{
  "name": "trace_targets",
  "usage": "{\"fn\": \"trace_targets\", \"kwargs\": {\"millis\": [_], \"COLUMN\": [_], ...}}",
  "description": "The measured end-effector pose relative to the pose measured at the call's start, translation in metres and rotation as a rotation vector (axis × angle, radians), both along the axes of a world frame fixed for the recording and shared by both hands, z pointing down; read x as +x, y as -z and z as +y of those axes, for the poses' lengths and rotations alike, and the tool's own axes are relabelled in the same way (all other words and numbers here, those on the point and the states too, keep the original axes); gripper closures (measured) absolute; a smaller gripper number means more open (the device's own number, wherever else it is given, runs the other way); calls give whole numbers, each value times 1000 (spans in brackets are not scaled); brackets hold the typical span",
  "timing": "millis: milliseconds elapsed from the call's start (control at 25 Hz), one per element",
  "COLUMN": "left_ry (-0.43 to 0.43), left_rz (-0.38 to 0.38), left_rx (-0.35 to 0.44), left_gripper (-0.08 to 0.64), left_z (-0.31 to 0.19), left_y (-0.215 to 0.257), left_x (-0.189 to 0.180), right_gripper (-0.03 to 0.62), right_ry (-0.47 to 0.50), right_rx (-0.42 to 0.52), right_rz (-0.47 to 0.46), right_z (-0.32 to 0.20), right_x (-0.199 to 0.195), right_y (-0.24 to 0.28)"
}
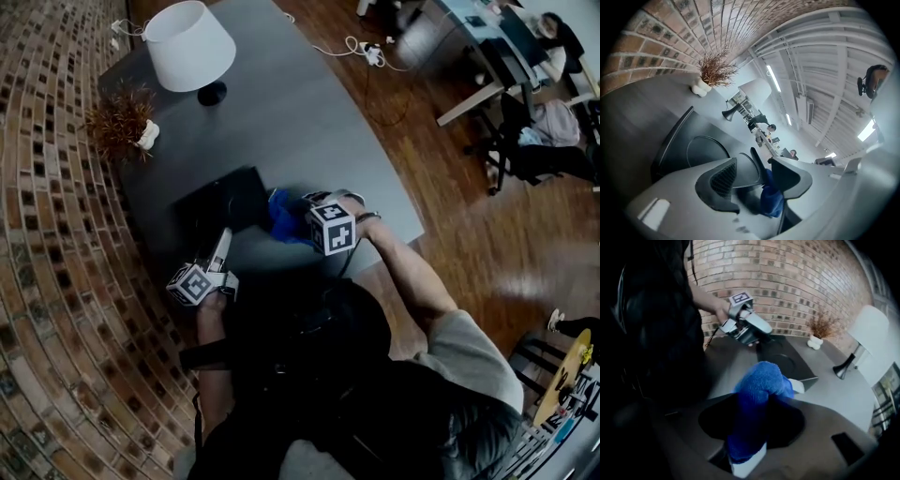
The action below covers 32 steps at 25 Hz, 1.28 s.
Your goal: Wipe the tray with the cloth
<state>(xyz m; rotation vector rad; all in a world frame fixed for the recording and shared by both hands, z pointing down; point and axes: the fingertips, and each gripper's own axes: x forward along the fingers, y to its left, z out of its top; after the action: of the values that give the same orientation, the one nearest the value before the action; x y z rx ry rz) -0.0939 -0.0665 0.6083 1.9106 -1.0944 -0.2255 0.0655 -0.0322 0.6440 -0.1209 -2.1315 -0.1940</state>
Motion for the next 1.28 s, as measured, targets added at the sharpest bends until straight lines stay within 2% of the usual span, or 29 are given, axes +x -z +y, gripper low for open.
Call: {"fn": "trace_targets", "kwargs": {"millis": [80,160,240,280,360,520,640,680,720,760,920,1000,1040,1160,1200,1280], "left_ry": [1,8,7,3,-1,0,-6,-5,-3,-1,14,14,13,9,10,13], "left_rz": [9,15,16,13,12,15,8,9,11,12,24,22,22,21,21,22], "left_rx": [-3,-6,-5,-4,-6,-11,0,0,-3,-8,-14,-14,-15,-13,-11,-6], "left_gripper": [324,324,324,328,333,341,341,341,341,341,342,342,342,354,356,356], "left_z": [0,1,1,1,2,1,-1,0,0,1,0,1,2,2,2,-1], "left_y": [0,-1,-2,-1,0,1,-1,-1,-2,-3,0,-1,-1,0,1,1], "left_x": [0,0,0,1,3,3,-2,-2,-3,-3,-1,0,1,3,2,1], "right_gripper": [426,425,425,425,425,426,426,426,426,426,420,420,421,422,420,422], "right_ry": [-150,-307,-378,-365,-271,-136,41,65,43,-19,-376,-450,-425,-189,-141,-118], "right_rx": [51,160,226,233,218,180,71,16,-18,-13,205,237,234,247,260,232], "right_rz": [-42,-59,-34,-11,37,84,103,95,84,76,92,86,94,162,173,162], "right_z": [-54,-119,-161,-168,-156,-94,-20,-5,-5,-21,-154,-194,-199,-167,-156,-135], "right_x": [1,-5,-17,-23,-35,-28,-9,-1,7,14,25,10,-2,-31,-34,-31], "right_y": [8,17,14,7,-12,-20,-23,-25,-25,-25,-17,-22,-29,-54,-58,-58]}}
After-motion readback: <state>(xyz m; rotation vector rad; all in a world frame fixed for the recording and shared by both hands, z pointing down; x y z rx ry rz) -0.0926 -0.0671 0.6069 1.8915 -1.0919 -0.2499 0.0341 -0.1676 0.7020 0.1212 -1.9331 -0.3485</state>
